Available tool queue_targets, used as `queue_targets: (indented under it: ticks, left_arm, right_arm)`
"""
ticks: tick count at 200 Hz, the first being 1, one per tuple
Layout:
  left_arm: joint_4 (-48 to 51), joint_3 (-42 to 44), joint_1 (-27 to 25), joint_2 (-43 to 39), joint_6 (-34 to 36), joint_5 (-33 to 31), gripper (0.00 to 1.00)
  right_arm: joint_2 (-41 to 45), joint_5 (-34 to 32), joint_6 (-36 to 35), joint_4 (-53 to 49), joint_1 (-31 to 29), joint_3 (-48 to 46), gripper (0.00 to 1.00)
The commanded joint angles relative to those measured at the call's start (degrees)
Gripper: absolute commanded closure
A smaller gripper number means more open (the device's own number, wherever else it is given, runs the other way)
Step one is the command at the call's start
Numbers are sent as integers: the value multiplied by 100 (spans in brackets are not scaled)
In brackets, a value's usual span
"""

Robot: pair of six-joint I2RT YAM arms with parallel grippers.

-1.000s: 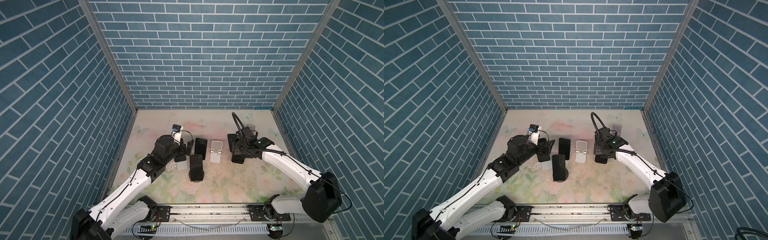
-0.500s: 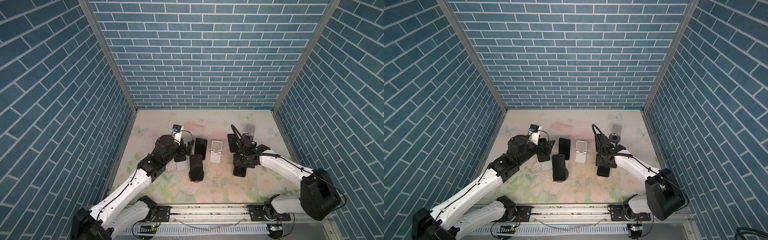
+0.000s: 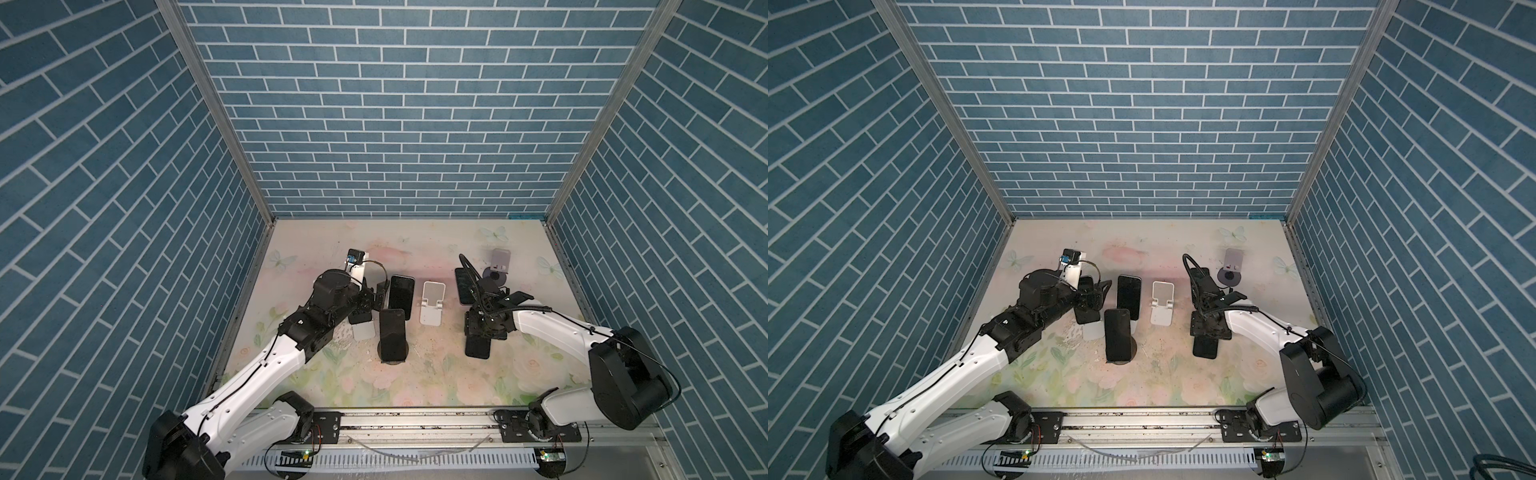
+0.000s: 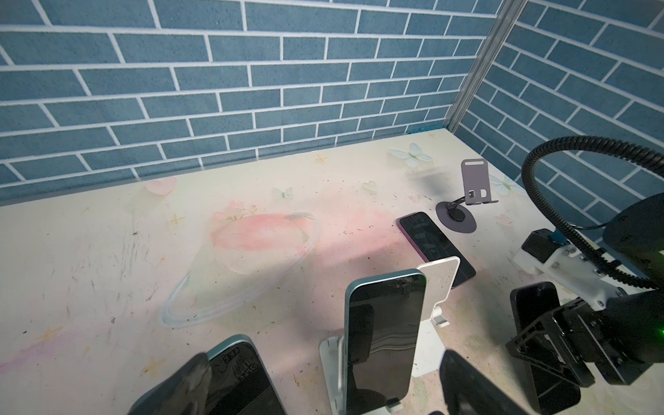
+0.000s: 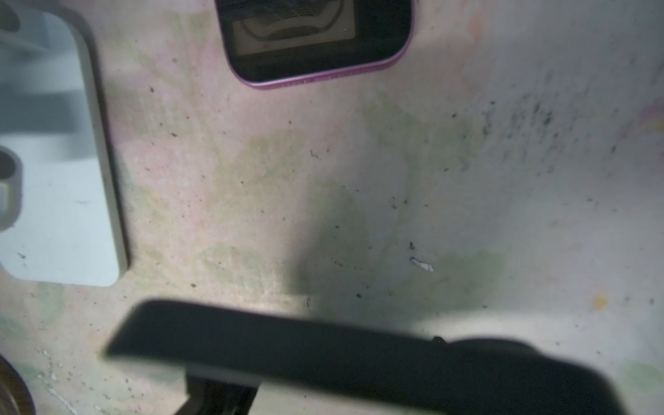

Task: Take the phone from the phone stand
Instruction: 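Lower the black phone with the right gripper flat onto the table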

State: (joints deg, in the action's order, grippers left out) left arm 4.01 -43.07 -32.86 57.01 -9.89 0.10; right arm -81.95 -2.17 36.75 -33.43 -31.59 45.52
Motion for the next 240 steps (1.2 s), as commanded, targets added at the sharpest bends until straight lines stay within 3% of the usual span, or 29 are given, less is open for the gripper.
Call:
queue_targets:
  ticks: [1,240]
  left_arm:
    - [-76,-114,25,5,-31,54,0]
    - [-67,-74,24,-16,55,-17,1]
  right_arm:
    - [-178,-195,231,21,15,-157,61]
    - [-1124,-507,202,-314,13,352,57]
